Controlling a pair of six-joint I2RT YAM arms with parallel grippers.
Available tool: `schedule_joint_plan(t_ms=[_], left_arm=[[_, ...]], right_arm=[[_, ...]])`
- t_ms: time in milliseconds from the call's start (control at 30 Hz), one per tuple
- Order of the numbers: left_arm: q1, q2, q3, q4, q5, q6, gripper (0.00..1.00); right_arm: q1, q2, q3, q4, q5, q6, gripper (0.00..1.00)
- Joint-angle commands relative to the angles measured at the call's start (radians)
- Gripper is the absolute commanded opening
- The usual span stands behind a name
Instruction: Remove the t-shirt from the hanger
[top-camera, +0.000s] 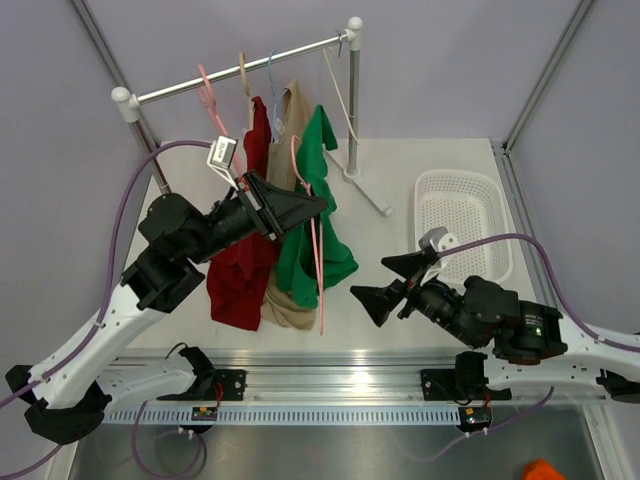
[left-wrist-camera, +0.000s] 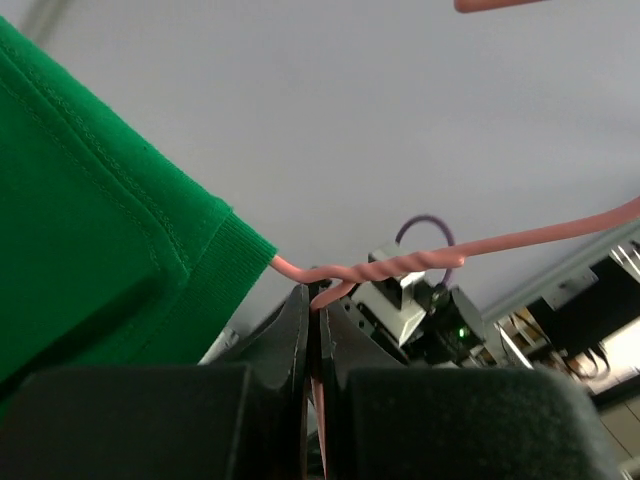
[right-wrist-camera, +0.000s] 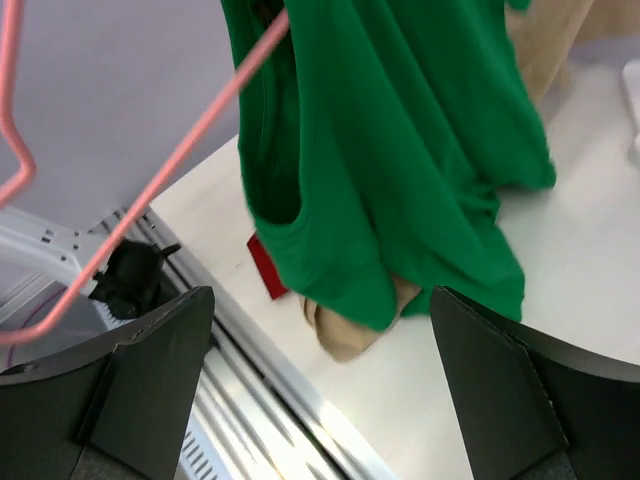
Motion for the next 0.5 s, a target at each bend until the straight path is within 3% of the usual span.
schedule_joint_plan(t_ms=[0, 33, 133, 200, 367, 400, 433, 467], left_arm=[[-0.023, 0.026, 0.054, 0.098, 0.195, -0.025, 0.00], [-0.034, 0.027, 0.057, 0.098, 0.212, -0.024, 0.00], [-0.055, 0.018, 0.059, 0.098, 0.278, -0.025, 0.00], [-0.063, 0.001, 0.048, 0.098, 0.290, -0.022, 0.00], [-0.069, -0.017, 0.013, 0.098, 0.327, -0.038, 0.00], [-0.070, -0.019, 0.008, 0.099, 0.341, -0.042, 0.00], [-0.070, -0.022, 0.005, 0.099, 0.364, -0.048, 0.00], [-0.070, -0.024, 0.004, 0.099, 0.375, -0.059, 0.00]], right_arm=[[-0.138, 0.061, 0.040, 0.075, -0.082, -0.208, 0.97], [-0.204, 0.062, 0.043, 0.085, -0.240, -0.204, 0.96], [-0.418, 0.099, 0.031, 0.170, -0.479, -0.164, 0.96], [-0.456, 0.165, 0.042, 0.213, -0.553, -0.164, 0.97], [-0.460, 0.262, 0.036, 0.335, -0.541, -0.181, 0.99], [-0.461, 0.268, 0.025, 0.355, -0.552, -0.182, 0.96], [-0.464, 0.273, 0.021, 0.390, -0.553, -0.185, 0.86], [-0.464, 0.280, 0.017, 0.421, -0.543, -0.185, 0.69]])
